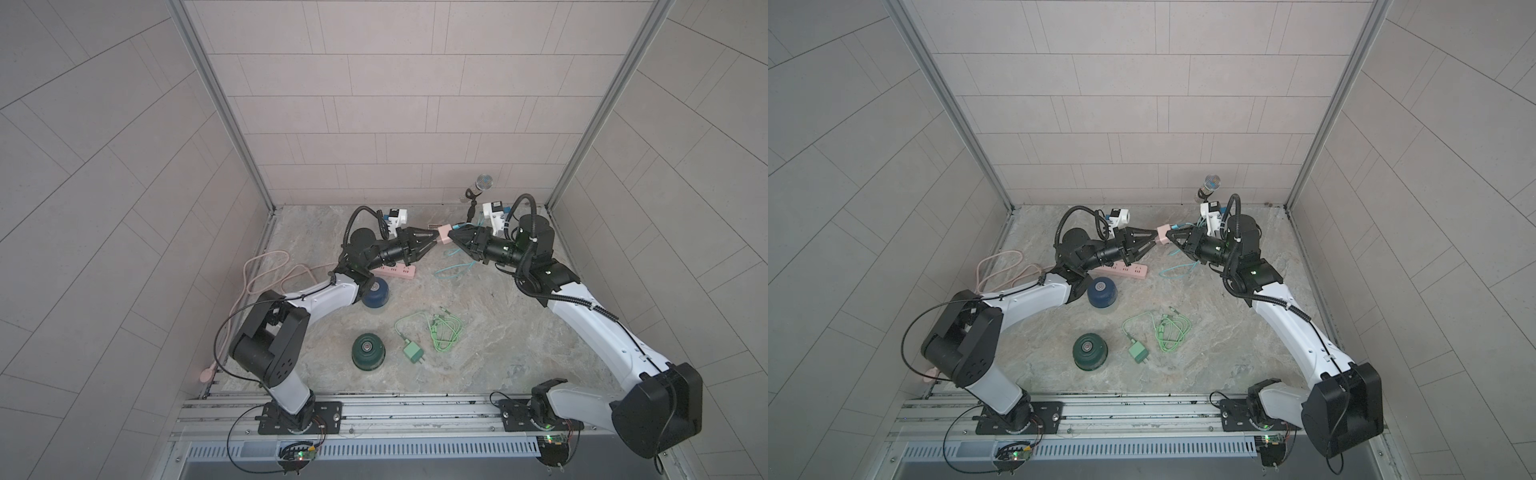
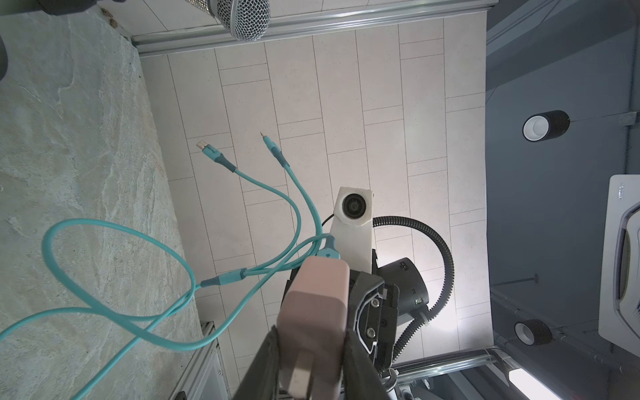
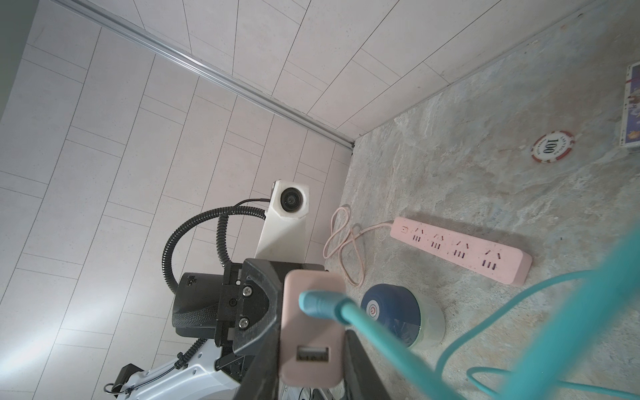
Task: Charge the cordless meat grinders
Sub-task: Pick up the plug from the center of the board.
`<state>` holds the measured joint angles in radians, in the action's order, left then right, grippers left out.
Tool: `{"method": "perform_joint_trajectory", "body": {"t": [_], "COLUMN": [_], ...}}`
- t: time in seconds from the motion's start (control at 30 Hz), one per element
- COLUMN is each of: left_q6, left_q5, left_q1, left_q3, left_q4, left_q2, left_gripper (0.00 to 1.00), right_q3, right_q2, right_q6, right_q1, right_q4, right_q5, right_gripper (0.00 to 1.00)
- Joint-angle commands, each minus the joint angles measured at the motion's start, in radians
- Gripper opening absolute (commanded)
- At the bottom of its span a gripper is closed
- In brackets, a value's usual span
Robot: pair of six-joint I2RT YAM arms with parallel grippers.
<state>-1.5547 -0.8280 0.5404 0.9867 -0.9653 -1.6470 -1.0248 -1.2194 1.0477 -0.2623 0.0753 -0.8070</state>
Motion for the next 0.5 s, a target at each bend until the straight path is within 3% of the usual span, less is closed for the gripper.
{"method": "perform_joint_trajectory", "body": {"t": [0.0,0.2,0.47], "left_q6": [-0.005,-0.001,0.036], "left_q5": [-0.044,-0.085,-0.131], "left_q1": [0.003,0.004,0.002], "left_q3": [0.002,0.013,0.02], "left_q4": [-0.072,-0.066,-0.013], "left_q2": [0.027,0.021,0.027], "left_gripper": [0.18,0.19,0.2], "right_q3": [-0.02,-0.045,-0.06], "right_q2": [-0.017,-0.038,-0.049], "right_q6": [-0.031,-0.034,-0.035], "right_q1": [0.005,0.01,0.008], "right_q4": [-0.028,-0.028,-0.028], "right_q5": [-0.038,-0.083,-0.146], "right_gripper": [0.45,0.49,0.37]}}
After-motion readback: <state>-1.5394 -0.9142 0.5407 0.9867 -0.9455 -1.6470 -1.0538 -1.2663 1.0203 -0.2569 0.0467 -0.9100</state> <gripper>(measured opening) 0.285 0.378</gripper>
